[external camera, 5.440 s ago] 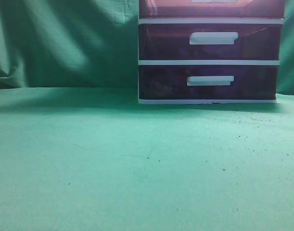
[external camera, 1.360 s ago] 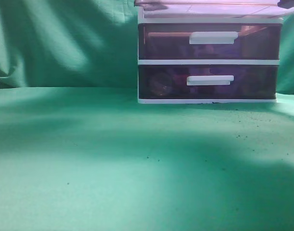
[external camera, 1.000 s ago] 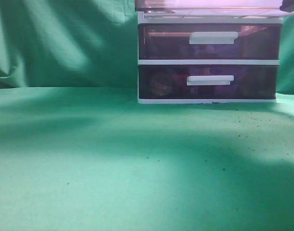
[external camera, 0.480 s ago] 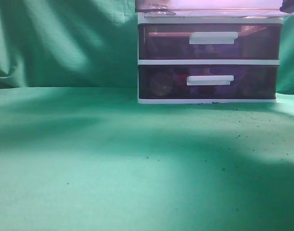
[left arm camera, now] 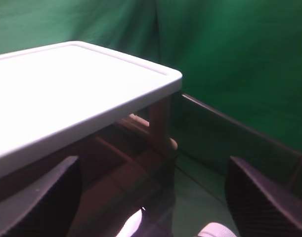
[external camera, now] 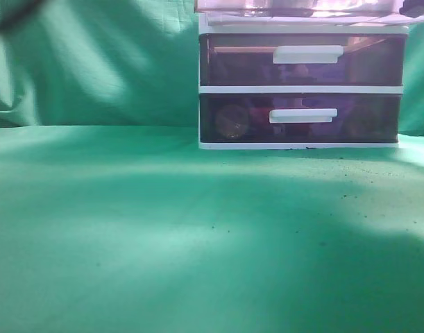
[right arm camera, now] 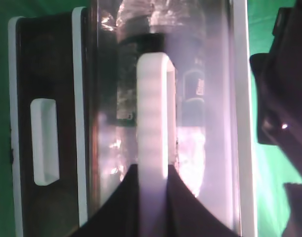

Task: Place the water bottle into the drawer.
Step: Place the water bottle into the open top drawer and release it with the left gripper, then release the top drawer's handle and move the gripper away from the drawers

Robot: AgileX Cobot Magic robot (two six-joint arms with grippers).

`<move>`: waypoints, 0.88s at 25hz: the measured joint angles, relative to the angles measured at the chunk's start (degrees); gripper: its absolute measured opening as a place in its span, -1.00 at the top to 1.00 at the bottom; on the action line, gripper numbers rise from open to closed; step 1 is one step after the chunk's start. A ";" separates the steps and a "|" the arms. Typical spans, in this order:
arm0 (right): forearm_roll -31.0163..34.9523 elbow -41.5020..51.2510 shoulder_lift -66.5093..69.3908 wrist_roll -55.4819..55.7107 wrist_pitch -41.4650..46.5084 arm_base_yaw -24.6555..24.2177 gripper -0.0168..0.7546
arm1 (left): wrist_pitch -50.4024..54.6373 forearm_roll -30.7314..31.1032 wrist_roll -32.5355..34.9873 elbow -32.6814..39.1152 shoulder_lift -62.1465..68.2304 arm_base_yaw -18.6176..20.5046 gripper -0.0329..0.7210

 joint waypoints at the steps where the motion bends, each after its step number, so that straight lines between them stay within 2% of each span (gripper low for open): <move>1: 0.00 0.00 0.00 0.00 0.00 0.00 0.76 | 0.32 0.88 0.05 -0.32 -0.14 0.00 -0.55; 3: 0.00 0.04 0.00 0.21 -0.23 0.00 0.76 | 3.32 3.44 0.73 -1.70 -0.90 0.00 -0.55; 5: 0.00 0.14 0.00 0.23 -0.34 0.00 0.76 | 11.36 6.91 0.98 -3.92 -2.54 0.51 -0.55; 7: 0.00 0.13 0.00 0.33 -0.34 0.00 0.76 | 22.41 10.66 -0.17 -6.51 -5.05 1.22 -0.17; 9: 0.00 0.13 0.00 -0.65 -0.34 0.00 0.76 | 32.71 17.20 -5.82 -8.34 -8.60 2.07 0.36; 10: 0.00 0.13 0.00 -1.62 -0.34 0.00 0.76 | 38.39 20.83 -11.52 -8.82 -10.16 2.80 0.59; 13: 0.22 -0.01 0.11 -4.00 -0.34 0.00 0.76 | 50.52 34.99 -27.81 -9.45 -15.19 5.16 0.91; 15: 0.22 -1.31 0.90 -4.68 -0.23 0.00 0.76 | 58.22 41.27 -32.75 -9.45 -18.13 6.45 0.91; 17: 0.22 -3.90 2.66 -4.97 0.14 0.00 0.76 | 65.22 44.36 -33.60 -9.31 -20.50 6.72 0.91; 19: 0.45 -7.33 5.50 -5.10 0.53 0.00 0.76 | 68.50 44.04 -33.35 -6.96 -23.58 6.72 0.91; 22: 1.24 -12.97 9.97 -5.10 1.33 0.00 0.76 | 68.21 40.79 -33.23 3.62 -29.30 6.72 0.91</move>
